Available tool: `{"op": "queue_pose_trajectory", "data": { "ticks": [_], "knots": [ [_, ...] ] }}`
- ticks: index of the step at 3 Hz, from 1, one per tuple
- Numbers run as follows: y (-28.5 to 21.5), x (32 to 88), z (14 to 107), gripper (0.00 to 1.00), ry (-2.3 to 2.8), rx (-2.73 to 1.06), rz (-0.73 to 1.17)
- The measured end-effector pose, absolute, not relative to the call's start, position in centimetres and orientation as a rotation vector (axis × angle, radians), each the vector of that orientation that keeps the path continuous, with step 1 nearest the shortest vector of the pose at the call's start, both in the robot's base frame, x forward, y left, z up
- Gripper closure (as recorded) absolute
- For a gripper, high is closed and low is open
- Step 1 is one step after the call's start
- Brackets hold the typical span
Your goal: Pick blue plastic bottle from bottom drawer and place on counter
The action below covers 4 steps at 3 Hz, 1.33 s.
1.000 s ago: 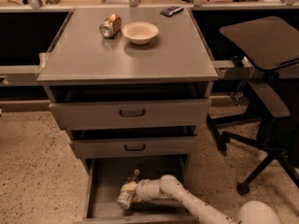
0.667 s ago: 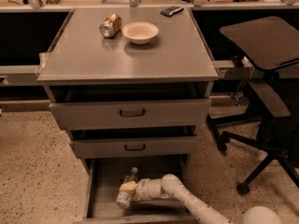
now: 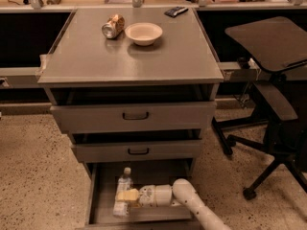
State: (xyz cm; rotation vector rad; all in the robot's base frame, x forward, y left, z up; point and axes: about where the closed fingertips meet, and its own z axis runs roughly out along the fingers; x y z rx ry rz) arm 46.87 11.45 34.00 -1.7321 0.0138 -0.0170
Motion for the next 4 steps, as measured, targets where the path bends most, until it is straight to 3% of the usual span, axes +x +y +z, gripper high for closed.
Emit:
{"op": "queue_pose_trajectory", "data": {
  "ticks": [1,2,3,4],
  "knots": [
    [10.1,45.2,38.8,1.00,-0.074,-1.755,-0.081],
    [6.9,46.3,44.0,1.00,-0.067,-1.894,-0.282],
    [6.9,45.5,51.8,1.00,-0.107,-1.968,-0.435],
    [8.0,42.7,54.1,1.00,-0.148,-2.031,-0.398]
  ]
}}
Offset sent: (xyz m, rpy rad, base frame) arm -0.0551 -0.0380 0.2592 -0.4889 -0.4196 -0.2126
